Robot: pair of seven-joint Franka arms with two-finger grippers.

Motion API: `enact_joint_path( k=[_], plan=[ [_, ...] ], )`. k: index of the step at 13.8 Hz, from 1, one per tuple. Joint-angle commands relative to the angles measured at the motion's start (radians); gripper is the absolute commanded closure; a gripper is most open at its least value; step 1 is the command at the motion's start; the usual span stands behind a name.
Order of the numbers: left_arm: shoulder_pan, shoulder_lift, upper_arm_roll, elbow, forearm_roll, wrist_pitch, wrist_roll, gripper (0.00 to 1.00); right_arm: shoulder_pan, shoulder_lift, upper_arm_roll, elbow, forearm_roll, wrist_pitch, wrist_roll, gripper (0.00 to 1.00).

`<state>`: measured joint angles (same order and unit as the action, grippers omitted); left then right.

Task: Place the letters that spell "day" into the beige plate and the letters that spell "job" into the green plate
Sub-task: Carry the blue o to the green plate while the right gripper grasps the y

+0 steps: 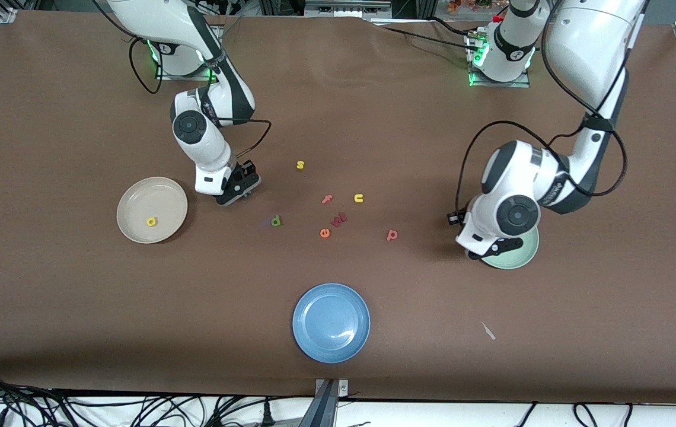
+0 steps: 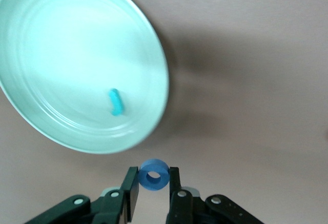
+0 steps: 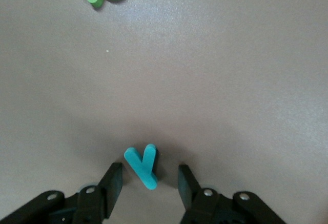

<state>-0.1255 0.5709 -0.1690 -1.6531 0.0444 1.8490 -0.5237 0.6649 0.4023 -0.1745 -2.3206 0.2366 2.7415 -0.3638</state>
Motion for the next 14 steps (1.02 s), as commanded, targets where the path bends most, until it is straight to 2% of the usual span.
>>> enact_joint_path(
  k=[1,3,6,9,11,12,13,14],
  plan=[
    [0.078,-0.013,-0.007,-0.013,0.025,-0.025,0.184,0.86,0.009,0.009,0.003,-0.003,0.006,0.02,-0.003,0.51],
    [0.134,-0.01,-0.007,-0.011,0.029,-0.024,0.307,0.86,0.009,0.009,0.003,-0.002,0.006,0.02,-0.001,0.51],
    [0.205,0.018,-0.009,-0.01,0.101,-0.011,0.445,0.86,0.013,0.009,0.003,0.0,0.007,0.02,0.002,0.51],
    [0.219,0.091,-0.007,-0.02,0.101,0.09,0.464,0.86,0.013,0.01,0.003,0.006,0.009,0.02,0.002,0.53],
    [0.227,0.104,-0.009,-0.037,0.101,0.125,0.464,0.85,0.013,0.01,0.004,0.007,0.01,0.021,0.002,0.55],
    [0.227,0.109,-0.009,-0.049,0.101,0.15,0.464,0.79,0.015,0.01,0.004,0.009,0.009,0.021,0.002,0.57],
    [0.227,0.107,-0.009,-0.057,0.101,0.157,0.462,0.64,0.019,0.015,0.004,0.01,0.01,0.021,0.003,0.58],
    [0.227,0.106,-0.009,-0.057,0.101,0.154,0.455,0.2,0.019,0.018,0.004,0.012,0.01,0.021,0.003,0.61]
  ],
)
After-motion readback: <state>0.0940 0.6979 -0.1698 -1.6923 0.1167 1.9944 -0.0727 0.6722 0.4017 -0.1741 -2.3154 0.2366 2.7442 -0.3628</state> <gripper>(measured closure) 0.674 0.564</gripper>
